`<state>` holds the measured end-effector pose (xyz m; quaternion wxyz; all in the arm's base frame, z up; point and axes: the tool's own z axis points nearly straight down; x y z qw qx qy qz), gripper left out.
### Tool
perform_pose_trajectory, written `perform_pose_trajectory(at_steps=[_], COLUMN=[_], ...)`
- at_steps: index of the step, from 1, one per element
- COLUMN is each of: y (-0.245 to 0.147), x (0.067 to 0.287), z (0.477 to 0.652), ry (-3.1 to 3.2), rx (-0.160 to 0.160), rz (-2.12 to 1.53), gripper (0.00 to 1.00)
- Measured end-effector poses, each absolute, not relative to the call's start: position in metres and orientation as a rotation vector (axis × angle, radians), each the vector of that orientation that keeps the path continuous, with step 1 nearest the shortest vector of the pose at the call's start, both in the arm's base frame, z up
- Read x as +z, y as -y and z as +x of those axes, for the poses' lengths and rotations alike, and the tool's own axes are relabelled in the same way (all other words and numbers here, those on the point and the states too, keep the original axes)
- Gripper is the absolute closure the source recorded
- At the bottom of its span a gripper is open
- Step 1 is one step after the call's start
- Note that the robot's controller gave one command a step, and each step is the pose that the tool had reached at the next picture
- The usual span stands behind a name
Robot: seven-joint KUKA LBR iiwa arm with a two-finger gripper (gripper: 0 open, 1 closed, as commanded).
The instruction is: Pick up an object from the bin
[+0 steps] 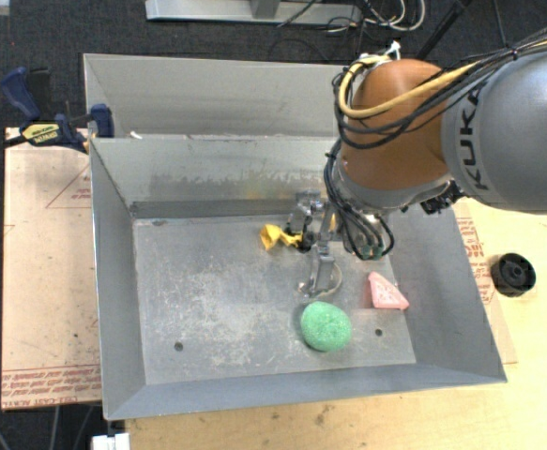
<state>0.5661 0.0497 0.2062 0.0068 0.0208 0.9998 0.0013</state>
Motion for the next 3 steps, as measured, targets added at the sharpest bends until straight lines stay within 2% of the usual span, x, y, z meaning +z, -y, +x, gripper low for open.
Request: perform_pose_trajectory(at_steps=[1,2,3], y=[-0.030,-0.017,0.028], x=[0.142,0.113,0.087], z=[0.537,0.515,0.513], ry=[-3.134,-3.145,-3.138], rx=[0.002,0.001,0.002], rz=[0.140,0.129,0.163], gripper=[0.00,0.00,1.00])
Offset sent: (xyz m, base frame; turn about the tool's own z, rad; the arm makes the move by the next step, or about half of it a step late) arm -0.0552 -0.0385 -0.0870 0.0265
